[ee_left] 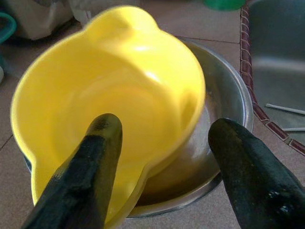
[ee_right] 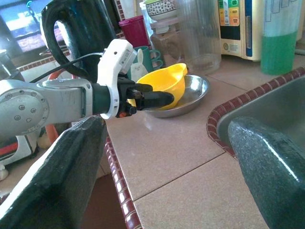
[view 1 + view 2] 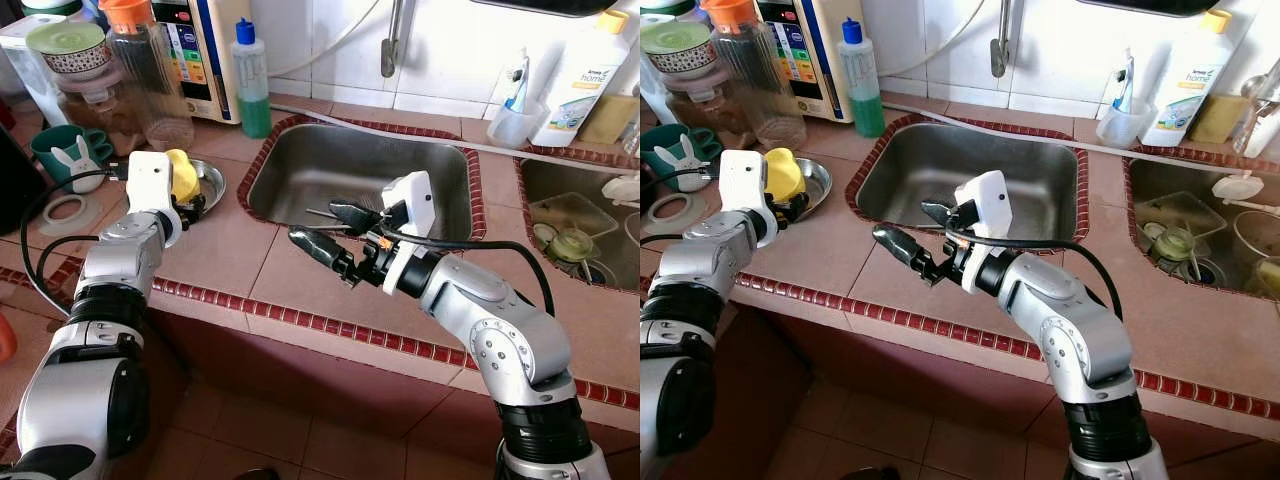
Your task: Kitchen organization
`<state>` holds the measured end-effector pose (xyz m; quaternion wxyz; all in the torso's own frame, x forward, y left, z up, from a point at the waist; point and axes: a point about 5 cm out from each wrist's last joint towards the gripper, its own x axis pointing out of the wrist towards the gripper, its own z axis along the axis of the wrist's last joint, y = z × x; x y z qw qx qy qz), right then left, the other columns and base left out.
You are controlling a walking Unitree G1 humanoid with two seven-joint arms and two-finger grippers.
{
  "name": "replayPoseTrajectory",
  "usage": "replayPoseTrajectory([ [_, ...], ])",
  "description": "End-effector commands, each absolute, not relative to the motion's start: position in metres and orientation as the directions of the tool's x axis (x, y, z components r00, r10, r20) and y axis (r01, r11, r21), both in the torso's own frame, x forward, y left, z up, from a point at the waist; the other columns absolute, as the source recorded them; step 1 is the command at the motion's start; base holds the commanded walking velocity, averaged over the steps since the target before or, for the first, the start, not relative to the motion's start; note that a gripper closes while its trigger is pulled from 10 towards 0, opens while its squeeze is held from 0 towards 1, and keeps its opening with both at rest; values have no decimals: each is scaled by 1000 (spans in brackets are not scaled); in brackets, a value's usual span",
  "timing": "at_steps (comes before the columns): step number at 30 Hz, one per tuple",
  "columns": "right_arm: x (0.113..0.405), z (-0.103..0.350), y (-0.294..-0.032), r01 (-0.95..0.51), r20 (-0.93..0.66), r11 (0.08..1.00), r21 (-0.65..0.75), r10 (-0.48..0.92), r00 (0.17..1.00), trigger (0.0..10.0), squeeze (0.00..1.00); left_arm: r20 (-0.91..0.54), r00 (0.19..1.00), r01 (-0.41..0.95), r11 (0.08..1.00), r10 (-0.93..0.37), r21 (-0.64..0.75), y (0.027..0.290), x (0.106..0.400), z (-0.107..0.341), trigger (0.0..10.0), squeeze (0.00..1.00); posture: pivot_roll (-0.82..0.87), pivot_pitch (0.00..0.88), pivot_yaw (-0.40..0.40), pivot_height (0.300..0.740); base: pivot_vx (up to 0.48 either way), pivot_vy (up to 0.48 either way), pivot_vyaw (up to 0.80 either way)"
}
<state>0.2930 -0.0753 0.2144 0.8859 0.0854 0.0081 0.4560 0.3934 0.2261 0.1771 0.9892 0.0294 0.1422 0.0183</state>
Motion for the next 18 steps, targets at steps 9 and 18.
replayPoseTrajectory([
  [9, 293, 219, -74, -810, 74, 572, 132, 809, 583, 10000, 0, -277, 960, -28, 998, 41, 52, 230, 394, 178, 0, 0, 4, 90, 33, 740, 0, 0, 0],
  [18, 295, 219, -74, -799, 76, 586, 130, 798, 598, 10000, 0, -238, 969, -40, 996, 58, 83, 230, 396, 183, 0, 0, 3, 90, 34, 740, 0, 0, 0],
])
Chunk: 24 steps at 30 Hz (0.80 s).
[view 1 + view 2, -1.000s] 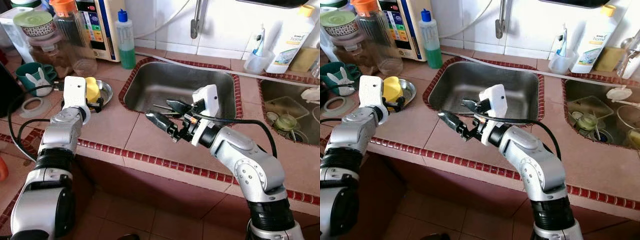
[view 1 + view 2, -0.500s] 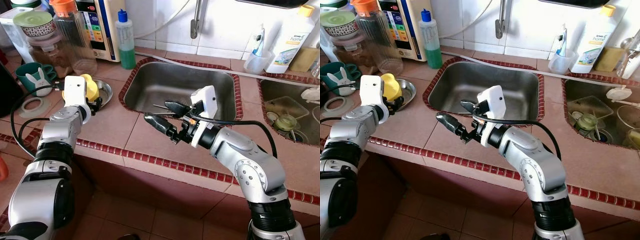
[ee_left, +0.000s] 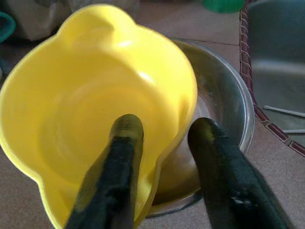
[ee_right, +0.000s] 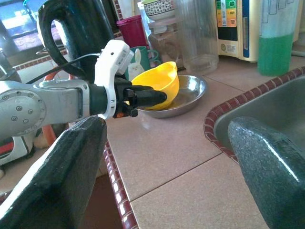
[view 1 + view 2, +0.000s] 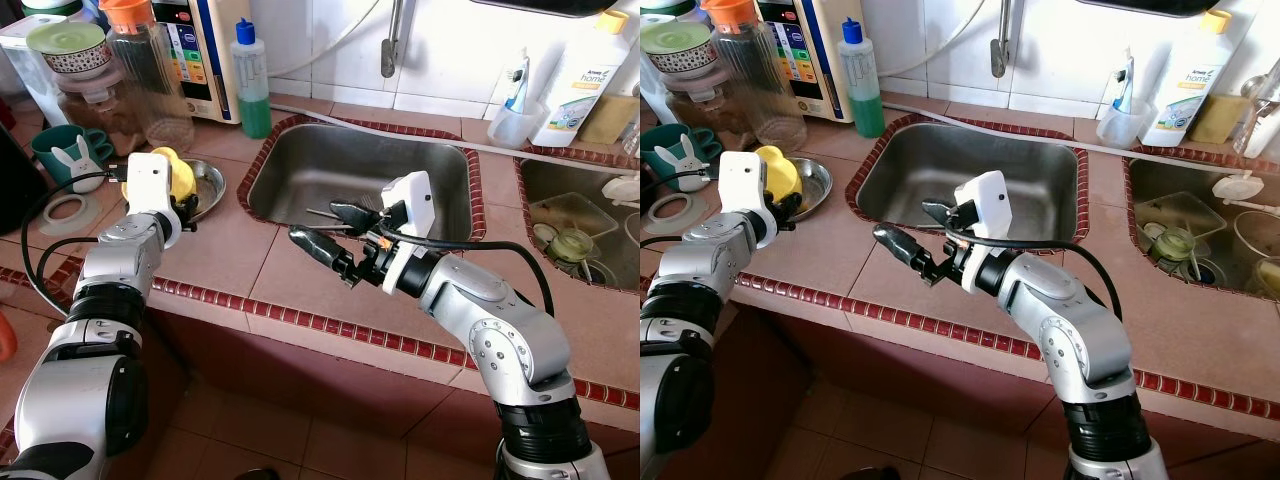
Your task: Kitchen organization
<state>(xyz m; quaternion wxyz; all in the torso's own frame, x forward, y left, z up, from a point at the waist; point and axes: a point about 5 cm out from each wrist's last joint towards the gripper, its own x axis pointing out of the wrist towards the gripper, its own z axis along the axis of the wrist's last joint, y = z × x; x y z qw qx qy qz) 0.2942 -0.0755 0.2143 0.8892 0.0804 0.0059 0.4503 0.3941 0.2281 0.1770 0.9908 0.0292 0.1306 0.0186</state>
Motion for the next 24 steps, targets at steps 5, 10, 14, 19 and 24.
replayPoseTrajectory([
  [5, 296, 219, -75, -794, 76, 593, 131, 793, 605, 10000, 0, -191, 978, -65, 995, 79, 80, 231, 397, 189, 0, 0, 3, 92, 33, 740, 0, 0, 0],
  [10, 297, 219, -75, -787, 78, 602, 131, 786, 614, 10000, 0, -175, 981, -72, 993, 87, 90, 230, 397, 189, 0, 0, 4, 94, 32, 740, 0, 0, 0],
  [14, 297, 219, -75, -786, 78, 604, 131, 784, 616, 10000, 0, -145, 985, -77, 990, 93, 114, 230, 397, 193, 0, 0, 5, 94, 31, 740, 0, 0, 0],
  [19, 298, 219, -75, -785, 80, 605, 131, 783, 617, 10000, 0, -116, 989, -73, 987, 90, 144, 227, 397, 196, 0, 0, 5, 94, 31, 740, 0, 0, 0],
  [24, 299, 219, -75, -782, 80, 609, 133, 780, 621, 10000, 0, -94, 992, -69, 986, 84, 150, 221, 398, 198, 0, 0, 7, 94, 32, 740, 0, 0, 0],
])
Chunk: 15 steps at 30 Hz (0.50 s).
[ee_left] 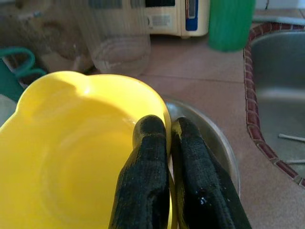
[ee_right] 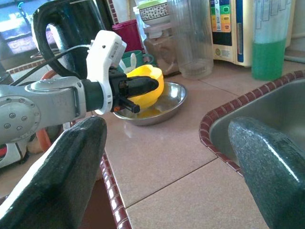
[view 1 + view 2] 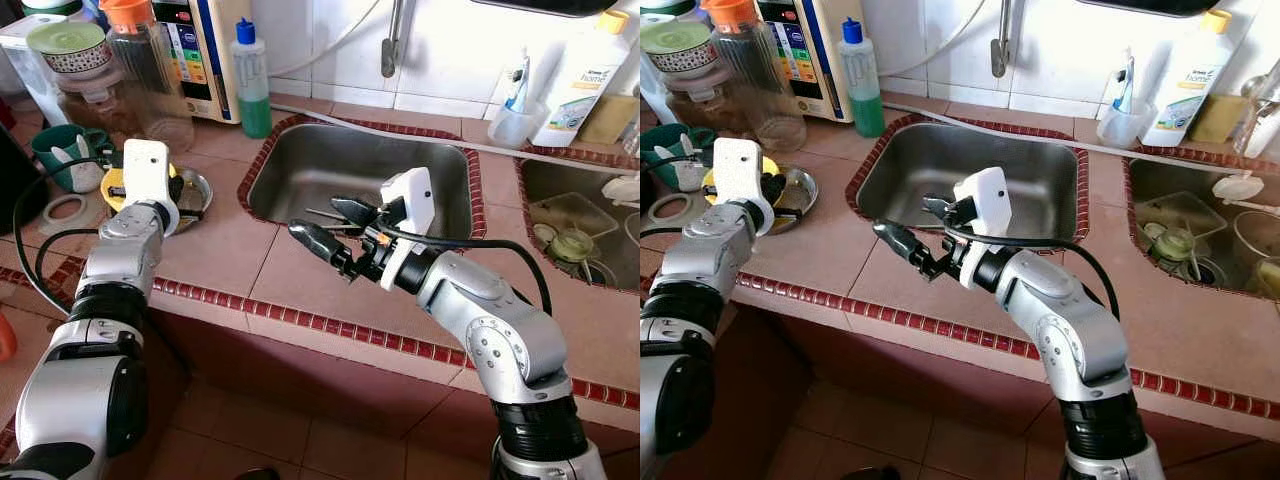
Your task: Kitchen organization
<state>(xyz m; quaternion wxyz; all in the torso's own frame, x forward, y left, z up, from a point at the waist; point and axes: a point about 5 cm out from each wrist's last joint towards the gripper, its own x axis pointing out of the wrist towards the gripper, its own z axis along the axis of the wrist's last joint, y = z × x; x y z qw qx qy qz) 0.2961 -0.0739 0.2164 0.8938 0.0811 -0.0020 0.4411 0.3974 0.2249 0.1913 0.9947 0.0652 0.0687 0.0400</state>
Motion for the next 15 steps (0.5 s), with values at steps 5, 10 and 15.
replayPoseTrajectory([
  [5, 300, 219, -76, -776, 82, 616, 133, 774, 628, 10000, 0, 11, 997, -73, 969, 73, 235, 215, 398, 211, 0, 0, 5, 94, 32, 740, 0, 0, 0],
  [10, 316, 220, -87, -675, 104, 723, 147, 668, 737, 10000, 0, 170, 985, -40, 939, -20, 341, 194, 394, 228, 0, 0, 12, 93, 30, 740, 0, 0, 0],
  [15, 346, 231, -121, -463, 155, 840, 284, 436, 886, 10000, 0, 277, 932, 85, 882, -235, 464, 151, 377, 225, 0, 0, 18, 95, 28, 740, 0, 0, 0],
])
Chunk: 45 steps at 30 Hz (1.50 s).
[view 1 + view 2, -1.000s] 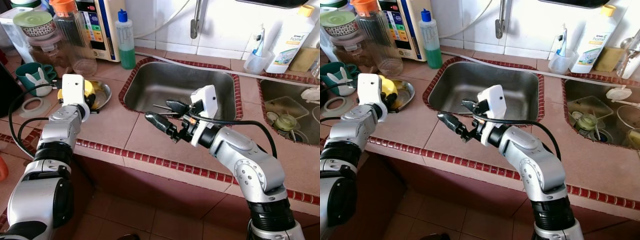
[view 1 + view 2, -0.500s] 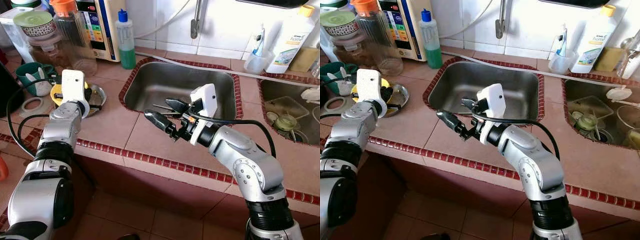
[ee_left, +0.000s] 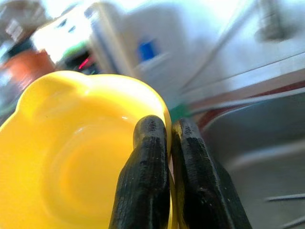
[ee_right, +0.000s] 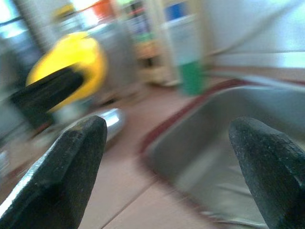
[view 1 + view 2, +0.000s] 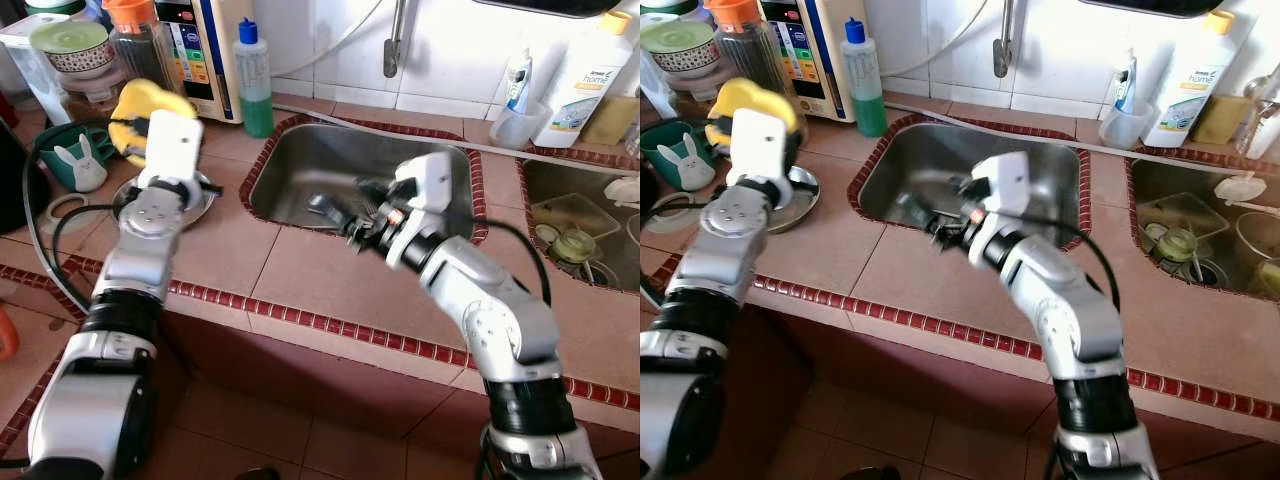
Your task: Kitchen organization
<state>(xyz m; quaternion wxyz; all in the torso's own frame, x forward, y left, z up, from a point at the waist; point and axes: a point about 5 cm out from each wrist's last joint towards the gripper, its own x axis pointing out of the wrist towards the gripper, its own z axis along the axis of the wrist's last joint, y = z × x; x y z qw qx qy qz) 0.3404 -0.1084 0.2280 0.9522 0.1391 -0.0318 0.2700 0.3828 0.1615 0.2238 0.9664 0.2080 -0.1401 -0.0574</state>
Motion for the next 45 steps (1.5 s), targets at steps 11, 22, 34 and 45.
replayPoseTrajectory([
  [11, 369, 250, -143, -394, 190, 854, 339, 348, 918, 10000, 0, 255, 804, 249, 695, -537, 675, 107, 346, 197, 0, 0, 18, 103, 27, 740, 0, 0, 0],
  [22, 372, 254, -129, -483, 151, 802, 353, 461, 875, 10000, 0, 184, 670, 304, 492, -719, 816, 78, 329, 181, 0, 0, 7, 110, 29, 740, 0, 0, 0],
  [34, 363, 244, -114, -592, 74, 742, 314, 603, 794, 3569, 0, 195, 653, 304, 489, -732, 818, 66, 330, 179, 0, 0, 5, 106, 27, 740, 0, 0, 0],
  [45, 369, 228, -117, -525, -28, 799, 293, 556, 831, 0, 0, 201, 641, 300, 484, -740, 822, 62, 329, 178, 0, 0, 6, 106, 27, 740, 0, 0, 0],
])
